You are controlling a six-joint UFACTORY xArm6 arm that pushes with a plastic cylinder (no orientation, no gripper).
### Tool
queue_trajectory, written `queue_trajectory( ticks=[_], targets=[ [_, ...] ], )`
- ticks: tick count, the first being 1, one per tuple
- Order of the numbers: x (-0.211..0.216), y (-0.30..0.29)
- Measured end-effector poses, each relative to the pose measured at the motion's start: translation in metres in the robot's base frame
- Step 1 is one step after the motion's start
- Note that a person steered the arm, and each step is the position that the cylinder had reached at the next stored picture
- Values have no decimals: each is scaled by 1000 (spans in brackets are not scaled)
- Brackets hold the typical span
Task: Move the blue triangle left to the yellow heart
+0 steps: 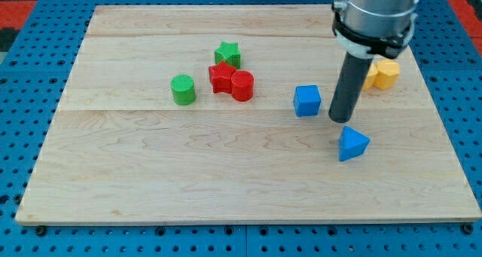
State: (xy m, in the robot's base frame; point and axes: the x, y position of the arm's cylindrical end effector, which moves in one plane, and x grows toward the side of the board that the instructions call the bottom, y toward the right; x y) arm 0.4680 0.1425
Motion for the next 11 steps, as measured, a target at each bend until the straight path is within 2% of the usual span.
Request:
queue_trajectory(
  ticks=[1,2,3,4,5,6,7,8,9,10,11],
  targets=[
    [-5,-46],
    [-49,-52],
    [-116,-52],
    [-144,-69],
    [-144,-88],
    [-194,-56],
    [-209,-11],
    [-208,-48],
    [-242,-18],
    [-242,10],
    [-161,3]
  ],
)
